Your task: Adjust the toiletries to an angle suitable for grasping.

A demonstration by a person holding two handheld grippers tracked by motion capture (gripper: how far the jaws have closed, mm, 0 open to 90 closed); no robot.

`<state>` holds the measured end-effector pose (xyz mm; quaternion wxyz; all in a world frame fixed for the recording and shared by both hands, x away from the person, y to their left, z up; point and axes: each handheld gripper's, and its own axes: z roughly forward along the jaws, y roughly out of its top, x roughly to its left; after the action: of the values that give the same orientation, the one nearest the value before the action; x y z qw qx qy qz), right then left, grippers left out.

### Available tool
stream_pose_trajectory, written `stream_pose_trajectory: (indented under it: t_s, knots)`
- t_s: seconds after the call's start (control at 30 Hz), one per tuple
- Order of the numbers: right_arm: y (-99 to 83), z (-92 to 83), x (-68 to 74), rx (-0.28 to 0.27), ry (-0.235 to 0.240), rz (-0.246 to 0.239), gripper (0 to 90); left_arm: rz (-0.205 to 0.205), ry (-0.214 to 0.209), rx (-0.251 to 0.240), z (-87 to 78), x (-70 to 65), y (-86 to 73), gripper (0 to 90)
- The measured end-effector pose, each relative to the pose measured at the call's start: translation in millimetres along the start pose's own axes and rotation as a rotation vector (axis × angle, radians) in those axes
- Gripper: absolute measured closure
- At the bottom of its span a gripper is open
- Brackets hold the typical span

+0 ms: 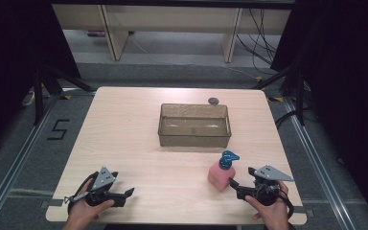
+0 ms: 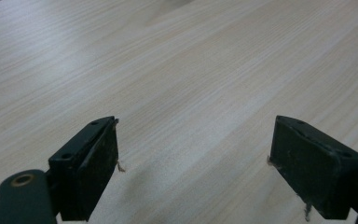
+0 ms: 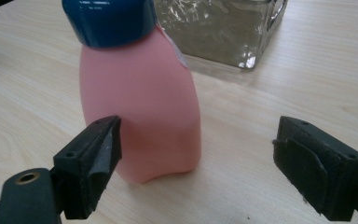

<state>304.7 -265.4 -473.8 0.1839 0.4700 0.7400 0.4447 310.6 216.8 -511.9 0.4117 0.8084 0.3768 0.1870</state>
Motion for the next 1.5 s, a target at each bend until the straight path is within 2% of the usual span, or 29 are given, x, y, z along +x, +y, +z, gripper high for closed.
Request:
stream_pose_trajectory:
  t_s: [0.03,0.1,0.17,0.2,0.23,0.27,0.33,0.37,0.4,0.43,0.53,0.57,0.6,0.63,0.67,0.7,0.77,0.83,0.87,1.1,1.13,1.2,1.23,1.27,1.3,1.33,1.37,1.4,1.5]
  knots:
    - [0.8,0.3,-2.0,-0.004,0.002,-0.021,16.0,0.0,0.0,-0.001,0.1,0.0,0.1,14.9]
    - [0.7,0.8,-0.8,-0.008,-0.013,-0.019,16.0,0.001,0.0,0.0,0.0,0.0,0.1,14.9]
    - [2.3,-0.8,-1.6,-0.025,-0.005,-0.056,16.0,0.017,0.0,0.015,-0.8,0.8,0.2,14.9]
    - [3.1,-1.8,-0.7,-0.027,-0.001,-0.051,16.0,0.014,0.001,0.013,-0.6,0.7,0.3,14.9]
    - [2.9,-1.5,2.1,-0.03,0.017,-0.017,16.0,0.012,0.001,0.012,-0.5,0.7,0.2,14.9]
    - [4.0,-2.7,0.3,-0.029,0.016,-0.05,16.0,0.004,0.001,0.008,-0.1,0.2,-0.1,14.9]
    - [5.2,-2.7,0.4,-0.045,0.015,-0.063,15.9,-0.004,0.0,0.003,0.5,-0.3,-0.3,14.9]
    - [5.5,-3.8,3.6,-0.038,0.029,-0.028,15.9,-0.001,0.001,0.005,0.3,-0.1,-0.1,14.9]
    - [5.9,-4.2,4.3,-0.032,0.028,-0.026,15.9,0.014,0.0,0.015,-0.6,0.8,0.2,14.9]
    - [6.7,-3.6,2.3,-0.047,0.025,-0.06,15.9,0.016,-0.002,0.013,-0.7,0.7,0.2,14.9]
    - [7.5,-2.2,3.0,-0.065,0.025,-0.066,15.9,0.012,-0.002,0.011,-0.6,0.6,0.3,14.9]
    - [7.7,-4.0,6.6,-0.049,0.031,-0.024,16.0,0.008,-0.002,-0.002,0.2,0.6,0.1,14.9]
    - [9.3,-2.0,4.6,-0.072,0.029,-0.069,15.9,-0.008,-0.005,-0.013,0.9,-0.4,-0.2,14.9]
    - [9.9,-3.1,8.3,-0.072,0.049,-0.027,15.9,-0.007,-0.006,-0.011,0.8,-0.4,-0.2,14.9]
    - [11.6,-2.9,4.6,-0.082,0.032,-0.089,15.9,-0.007,-0.006,-0.011,0.8,-0.4,-0.2,14.9]
    - [11.6,-2.9,4.6,-0.082,0.032,-0.089,15.9,0.017,-0.004,0.005,-0.6,1.1,0.2,14.9]
    - [14.5,-3.5,5.6,-0.093,0.035,-0.09,15.9,0.007,-0.008,0.002,-0.9,0.4,0.8,14.9]
    - [14.9,-2.9,7.0,-0.098,0.037,-0.074,15.9,0.017,-0.011,0.007,-1.6,1.0,1.0,14.9]
    - [16.9,-2.7,5.7,-0.112,0.029,-0.108,16.0,0.015,-0.013,0.003,-1.3,0.9,1.2,14.8]
    - [21.9,-1.9,11.0,-0.125,0.05,-0.119,16.0,0.003,-0.015,-0.007,-1.2,-0.1,1.3,14.9]
    - [23.7,-1.8,11.6,-0.132,0.042,-0.14,16.0,0.041,-0.011,-0.003,-1.5,2.7,2.2,14.9]
    - [24.3,-2.2,13.6,-0.128,0.052,-0.122,16.0,0.052,-0.009,-0.003,-1.7,3.5,2.5,14.8]
    - [26.1,-1.9,13.2,-0.128,0.052,-0.143,16.0,0.004,-0.021,-0.008,-1.3,0.1,1.5,14.8]
    - [26.1,-1.7,15.5,-0.118,0.059,-0.117,16.0,0.002,-0.018,-0.006,-1.1,-0.2,1.3,14.9]
    - [26.9,0.2,13.6,-0.129,0.052,-0.151,16.0,0.002,-0.019,-0.006,-1.0,-0.2,1.2,14.8]
    - [26.9,0.2,13.6,-0.129,0.052,-0.151,16.0,0.002,-0.019,-0.006,-1.0,-0.2,1.2,14.9]
    - [27.4,1.4,15.6,-0.124,0.062,-0.13,16.1,0.001,-0.018,-0.007,-1.0,-0.3,1.2,14.8]
    - [27.9,3.2,14.9,-0.137,0.062,-0.142,16.2,0.001,-0.019,-0.005,-1.1,-0.2,1.3,14.8]
    - [29.6,3.3,15.9,-0.122,0.065,-0.142,16.2,-0.001,-0.018,-0.004,-1.1,0.0,1.3,14.8]
